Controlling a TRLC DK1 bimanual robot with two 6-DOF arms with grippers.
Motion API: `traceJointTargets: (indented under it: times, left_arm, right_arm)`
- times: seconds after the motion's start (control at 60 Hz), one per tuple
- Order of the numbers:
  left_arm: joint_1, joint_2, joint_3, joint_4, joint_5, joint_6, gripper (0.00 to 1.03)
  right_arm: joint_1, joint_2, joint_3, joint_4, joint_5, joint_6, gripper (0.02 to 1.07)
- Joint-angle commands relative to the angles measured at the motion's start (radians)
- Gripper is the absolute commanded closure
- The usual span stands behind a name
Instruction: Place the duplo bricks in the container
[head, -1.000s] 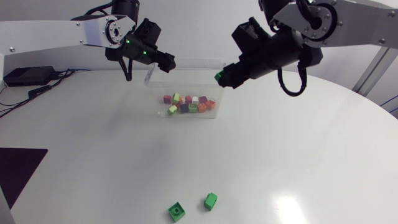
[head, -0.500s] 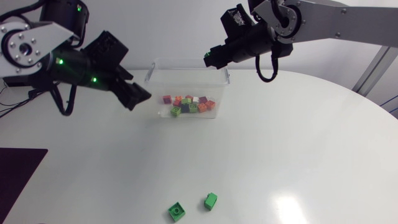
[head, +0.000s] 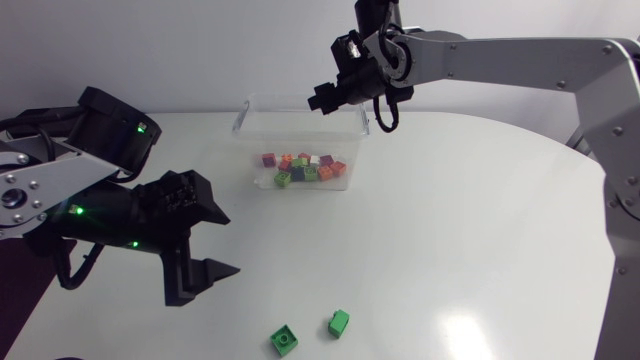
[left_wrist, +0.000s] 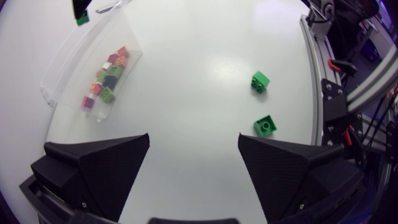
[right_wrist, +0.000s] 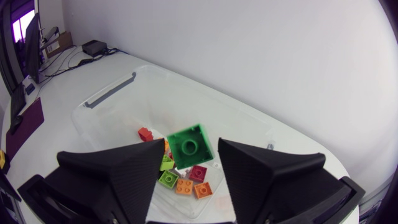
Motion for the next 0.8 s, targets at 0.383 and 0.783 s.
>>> traceJointTargets:
  times: [0.383, 0.783]
  left_arm:
    - [-0.188, 0.022, -0.108, -0.1, 0.062, 0.362, 0.04]
    - [-0.287, 0.238, -0.039, -0.088, 0.008, 0.589, 0.07]
  right_arm:
    - [-0.063, -0.302, -0.258, -0.045, -0.094, -0.063, 0.07]
    - [-0.043, -0.659, -0.782, -0.036, -0.15, -0.208, 0.07]
